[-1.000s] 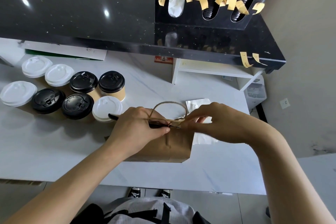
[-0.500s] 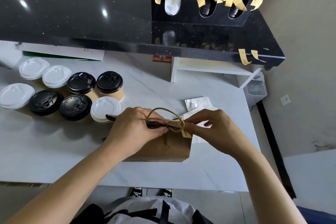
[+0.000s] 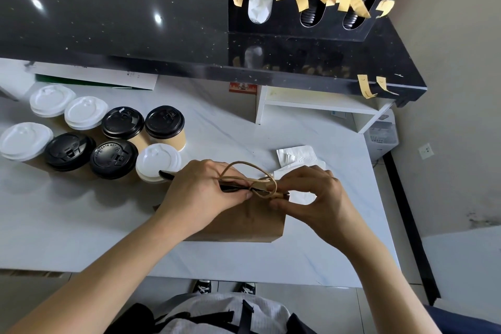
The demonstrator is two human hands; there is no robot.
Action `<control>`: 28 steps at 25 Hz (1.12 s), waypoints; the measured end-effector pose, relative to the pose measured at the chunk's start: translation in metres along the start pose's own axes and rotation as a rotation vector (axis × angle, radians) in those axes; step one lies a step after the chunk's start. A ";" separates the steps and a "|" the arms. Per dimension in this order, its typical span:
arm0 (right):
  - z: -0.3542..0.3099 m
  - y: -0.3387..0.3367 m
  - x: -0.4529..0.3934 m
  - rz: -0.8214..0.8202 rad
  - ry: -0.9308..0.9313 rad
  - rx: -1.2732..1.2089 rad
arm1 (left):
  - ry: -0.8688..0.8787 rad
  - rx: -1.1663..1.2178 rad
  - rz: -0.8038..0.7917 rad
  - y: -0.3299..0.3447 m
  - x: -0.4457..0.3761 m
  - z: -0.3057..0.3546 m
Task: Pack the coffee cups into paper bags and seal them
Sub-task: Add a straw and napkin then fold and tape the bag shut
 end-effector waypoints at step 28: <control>0.013 0.010 0.003 0.100 0.055 -0.233 | 0.053 0.037 -0.093 -0.007 -0.004 0.006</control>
Point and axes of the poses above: each hand's wrist, its own x-axis away from the middle knuckle, its own y-axis out of the palm, z = x × y, the point moved 5 cm from there along -x, towards the middle knuckle, and after that the axes turned 12 degrees about z, right-handed, at the moved point
